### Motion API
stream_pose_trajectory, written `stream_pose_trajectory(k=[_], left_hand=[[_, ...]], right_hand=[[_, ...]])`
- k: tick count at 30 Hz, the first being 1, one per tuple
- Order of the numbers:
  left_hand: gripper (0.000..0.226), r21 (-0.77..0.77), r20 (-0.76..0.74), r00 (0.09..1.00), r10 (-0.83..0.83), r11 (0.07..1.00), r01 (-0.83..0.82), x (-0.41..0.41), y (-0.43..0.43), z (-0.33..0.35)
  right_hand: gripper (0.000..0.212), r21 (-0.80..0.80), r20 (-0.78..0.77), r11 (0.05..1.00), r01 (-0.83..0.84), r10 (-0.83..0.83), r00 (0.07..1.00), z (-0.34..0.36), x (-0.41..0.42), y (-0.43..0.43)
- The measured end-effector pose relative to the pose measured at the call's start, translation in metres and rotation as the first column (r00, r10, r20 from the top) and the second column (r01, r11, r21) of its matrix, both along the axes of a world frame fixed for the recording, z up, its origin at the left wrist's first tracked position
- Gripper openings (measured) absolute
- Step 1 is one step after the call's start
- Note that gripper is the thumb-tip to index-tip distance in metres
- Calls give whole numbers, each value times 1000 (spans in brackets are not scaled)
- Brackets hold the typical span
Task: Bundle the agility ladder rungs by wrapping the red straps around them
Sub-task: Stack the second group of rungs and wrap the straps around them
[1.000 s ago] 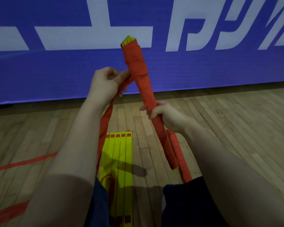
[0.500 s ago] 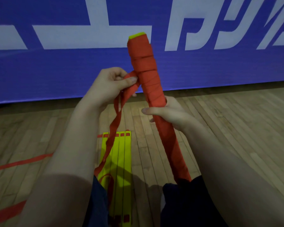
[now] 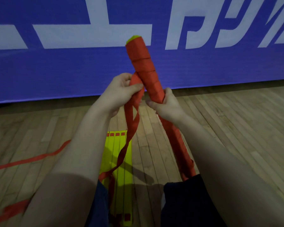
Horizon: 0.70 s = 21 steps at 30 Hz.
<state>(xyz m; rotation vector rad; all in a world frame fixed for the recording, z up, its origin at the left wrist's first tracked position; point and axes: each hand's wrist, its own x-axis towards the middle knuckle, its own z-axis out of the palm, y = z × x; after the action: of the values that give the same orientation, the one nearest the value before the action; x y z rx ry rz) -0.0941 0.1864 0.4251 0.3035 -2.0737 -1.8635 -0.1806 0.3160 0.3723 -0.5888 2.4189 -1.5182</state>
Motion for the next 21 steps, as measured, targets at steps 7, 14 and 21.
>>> stream_pose_trajectory(k=[7,14,21], left_hand=[[11,-210,53,998,-15,977,26,-2,-9,-2],[17,-224,150,987,-59,970,92,-2,-17,-7],[19,-251,101,995,-8,967,33,-10,-6,-13]], right_hand=[[38,-60,187,998,10,1,982,12,1,2],[47,130,168,990,-48,25,986,12,-2,6],[64,435,-246,900,0,119,962,-2,8,2]])
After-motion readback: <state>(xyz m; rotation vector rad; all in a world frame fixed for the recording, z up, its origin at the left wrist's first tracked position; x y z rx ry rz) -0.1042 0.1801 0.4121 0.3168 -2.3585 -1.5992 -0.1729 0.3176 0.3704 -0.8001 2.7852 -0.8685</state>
